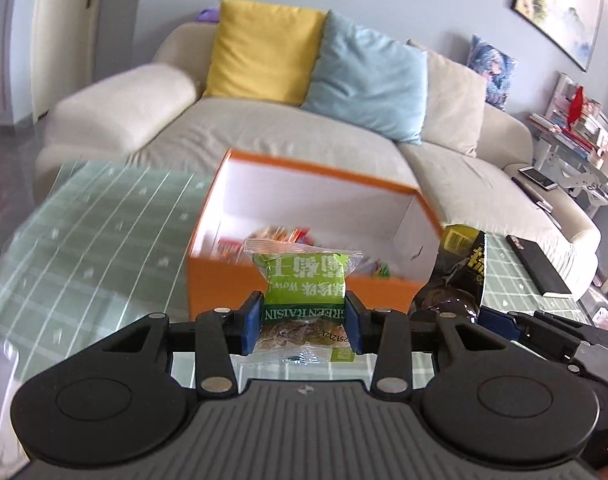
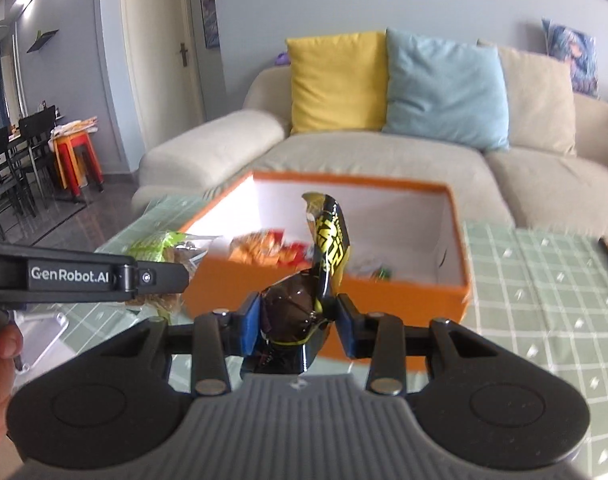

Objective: Organize snacks
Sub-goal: 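Lift both snacks and carry them over the orange box, then lower both snacks into the box and open both tools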

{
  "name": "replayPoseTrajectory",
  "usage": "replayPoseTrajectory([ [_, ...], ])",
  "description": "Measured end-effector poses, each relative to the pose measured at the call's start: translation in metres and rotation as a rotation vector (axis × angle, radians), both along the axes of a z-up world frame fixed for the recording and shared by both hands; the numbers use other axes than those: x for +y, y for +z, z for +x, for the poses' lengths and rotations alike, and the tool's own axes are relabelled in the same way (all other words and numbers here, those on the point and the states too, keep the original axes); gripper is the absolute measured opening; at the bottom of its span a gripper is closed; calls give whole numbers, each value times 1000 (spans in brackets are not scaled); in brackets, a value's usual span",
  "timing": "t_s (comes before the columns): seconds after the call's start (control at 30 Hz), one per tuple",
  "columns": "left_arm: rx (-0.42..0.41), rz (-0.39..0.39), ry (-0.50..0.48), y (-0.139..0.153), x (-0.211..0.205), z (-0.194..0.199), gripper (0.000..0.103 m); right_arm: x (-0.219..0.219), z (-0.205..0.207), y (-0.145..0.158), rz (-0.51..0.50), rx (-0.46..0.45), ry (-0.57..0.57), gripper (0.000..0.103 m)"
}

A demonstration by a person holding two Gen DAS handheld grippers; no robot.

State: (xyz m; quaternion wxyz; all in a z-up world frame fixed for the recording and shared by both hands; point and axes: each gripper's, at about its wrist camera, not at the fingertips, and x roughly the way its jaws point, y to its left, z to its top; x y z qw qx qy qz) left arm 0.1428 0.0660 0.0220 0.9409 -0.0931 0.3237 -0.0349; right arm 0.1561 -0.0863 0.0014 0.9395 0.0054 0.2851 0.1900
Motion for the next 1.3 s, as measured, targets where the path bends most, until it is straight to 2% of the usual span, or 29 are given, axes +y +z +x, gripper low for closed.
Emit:
replayPoseTrajectory([
  [0.2,-52,54,-39,21,-19,32,47,-4,24,20,-53,-64,1,37],
  [0.37,-46,61,-44,23,-26,64,46,-6,57,26,-68,-56,-11,37],
  [0.53,-7,73,-44,10,-29,96,47,-3,93,17,-84,-8,-18,37],
  [0.87,99,122,-25,-31,-30,144,47,12,154,-18,-191,120,-20,37],
  [1.13,147,181,-46,-49,-34,157,47,16,174,-39,-234,204,-24,38],
  [1.3,155,164,-65,-49,-33,161,48,19,180,-43,-231,237,-17,39],
])
